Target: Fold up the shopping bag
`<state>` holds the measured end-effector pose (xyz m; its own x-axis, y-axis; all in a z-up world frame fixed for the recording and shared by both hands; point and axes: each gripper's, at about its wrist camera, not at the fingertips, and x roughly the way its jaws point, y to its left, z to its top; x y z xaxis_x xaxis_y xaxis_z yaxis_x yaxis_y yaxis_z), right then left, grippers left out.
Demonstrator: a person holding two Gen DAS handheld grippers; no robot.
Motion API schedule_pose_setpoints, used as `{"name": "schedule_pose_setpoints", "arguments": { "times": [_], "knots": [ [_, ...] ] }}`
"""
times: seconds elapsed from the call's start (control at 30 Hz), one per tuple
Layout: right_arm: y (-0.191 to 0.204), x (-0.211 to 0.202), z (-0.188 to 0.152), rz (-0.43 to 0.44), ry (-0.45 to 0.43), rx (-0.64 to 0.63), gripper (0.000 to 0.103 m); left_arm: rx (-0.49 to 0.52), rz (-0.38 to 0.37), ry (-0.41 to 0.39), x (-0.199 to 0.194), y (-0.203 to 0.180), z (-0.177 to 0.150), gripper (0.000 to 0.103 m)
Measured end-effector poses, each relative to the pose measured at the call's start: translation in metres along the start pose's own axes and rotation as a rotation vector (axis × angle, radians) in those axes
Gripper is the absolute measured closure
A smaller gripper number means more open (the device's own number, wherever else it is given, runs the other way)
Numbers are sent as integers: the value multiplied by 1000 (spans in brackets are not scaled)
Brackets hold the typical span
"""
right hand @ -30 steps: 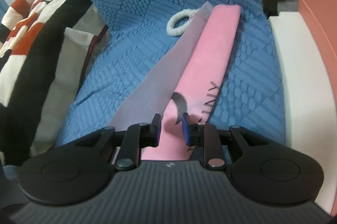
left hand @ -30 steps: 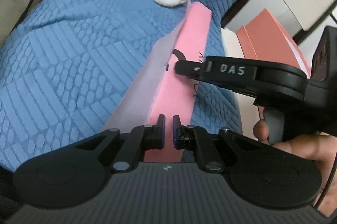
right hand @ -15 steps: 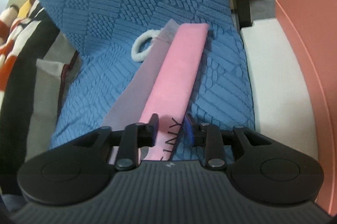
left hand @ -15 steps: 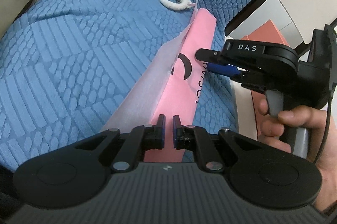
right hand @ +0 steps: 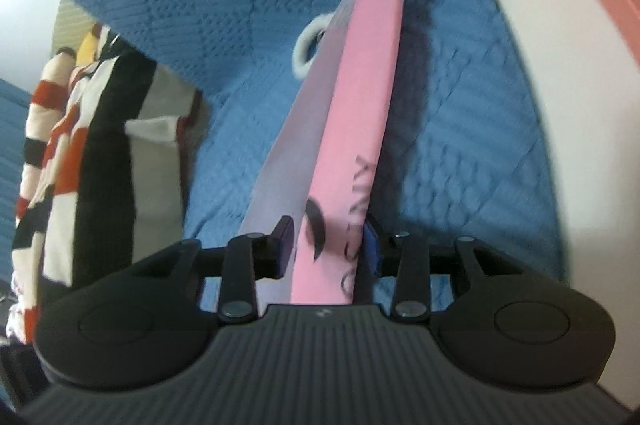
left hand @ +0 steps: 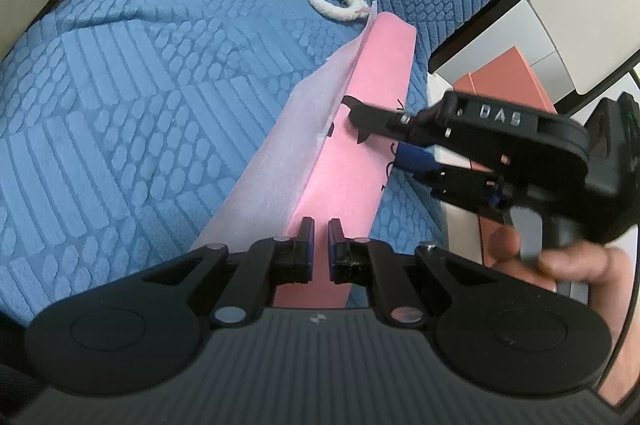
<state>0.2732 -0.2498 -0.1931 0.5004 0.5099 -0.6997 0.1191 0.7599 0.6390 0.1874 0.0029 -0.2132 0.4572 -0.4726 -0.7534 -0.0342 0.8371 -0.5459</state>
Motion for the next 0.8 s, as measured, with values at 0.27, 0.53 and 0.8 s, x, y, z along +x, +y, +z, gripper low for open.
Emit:
{"name": "schedule_pose_setpoints", "arguments": {
  "times": [0.27, 0.53, 0.8],
  "knots": [
    [16, -1, -12, -35, -11, -86, 94, 27, 9, -24, -5, -4, 1, 91],
    [15, -5, -15, -55, -7, -100, 94, 93, -18, -29, -10, -16, -4, 63],
    [14, -14, -17, -62, 4, -106, 94, 270, 31, -39, -6, -48, -26, 63]
  ]
}}
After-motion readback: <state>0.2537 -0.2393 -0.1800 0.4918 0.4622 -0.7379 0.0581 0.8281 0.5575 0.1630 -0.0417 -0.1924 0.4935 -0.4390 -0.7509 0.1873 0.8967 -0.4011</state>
